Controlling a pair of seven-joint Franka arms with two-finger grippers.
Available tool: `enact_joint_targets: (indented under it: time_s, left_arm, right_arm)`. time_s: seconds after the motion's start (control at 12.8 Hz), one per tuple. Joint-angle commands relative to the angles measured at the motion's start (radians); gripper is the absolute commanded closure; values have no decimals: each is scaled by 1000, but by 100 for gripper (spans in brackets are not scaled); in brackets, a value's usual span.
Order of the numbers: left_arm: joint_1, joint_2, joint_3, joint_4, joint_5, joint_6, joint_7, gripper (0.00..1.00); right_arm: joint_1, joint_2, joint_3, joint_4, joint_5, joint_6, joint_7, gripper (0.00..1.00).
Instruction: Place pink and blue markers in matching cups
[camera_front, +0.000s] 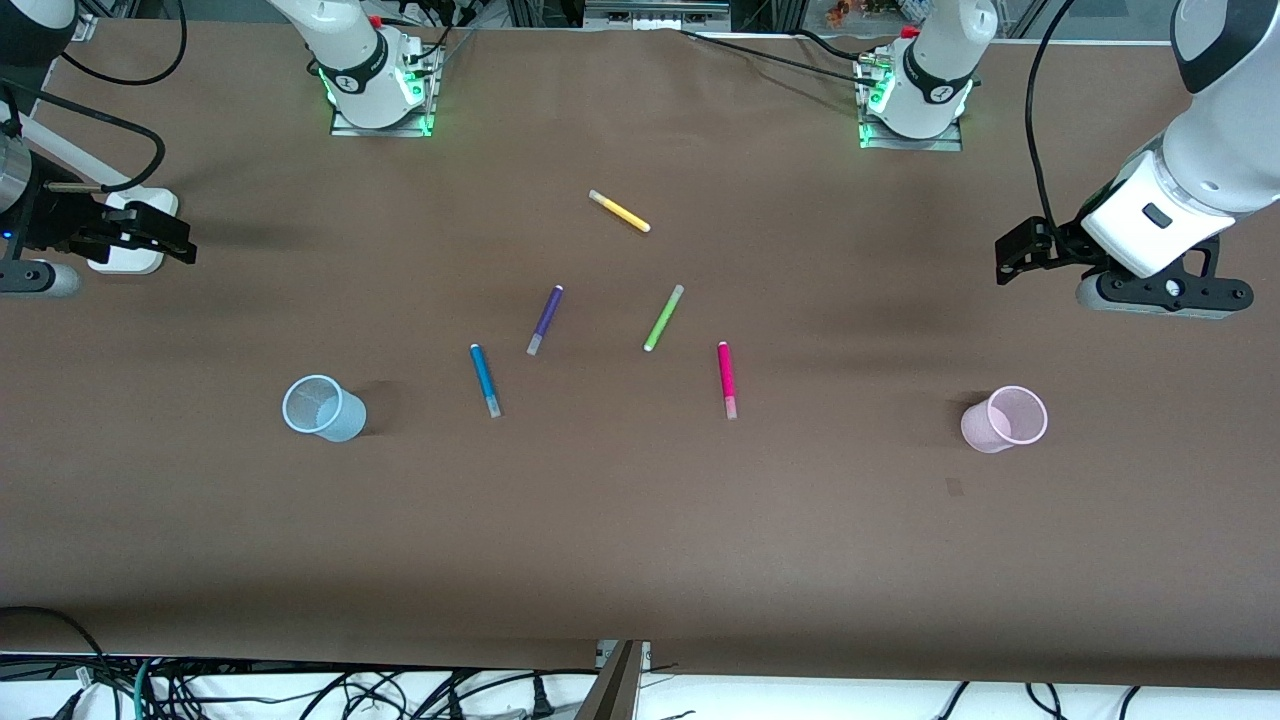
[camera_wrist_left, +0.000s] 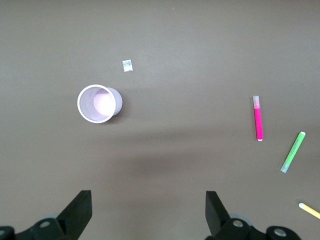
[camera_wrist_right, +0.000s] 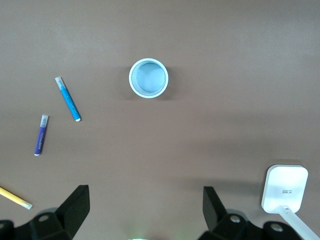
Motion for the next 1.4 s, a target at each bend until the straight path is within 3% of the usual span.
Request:
enact_joint_targets:
  time_s: [0.0, 1.01, 1.32]
  left_arm:
    - [10, -25, -4, -25, 1, 16, 26, 0]
    - [9, -25, -11, -24, 0, 16, 19, 0]
    - [-8, 15, -16, -21, -60, 36, -3, 0]
  right_arm:
    - [-6, 11, 2, 25, -6, -5, -8, 0]
    - [-9, 14, 2, 27, -7, 1, -10, 0]
    - [-7, 21, 2, 27, -6, 1, -8, 0]
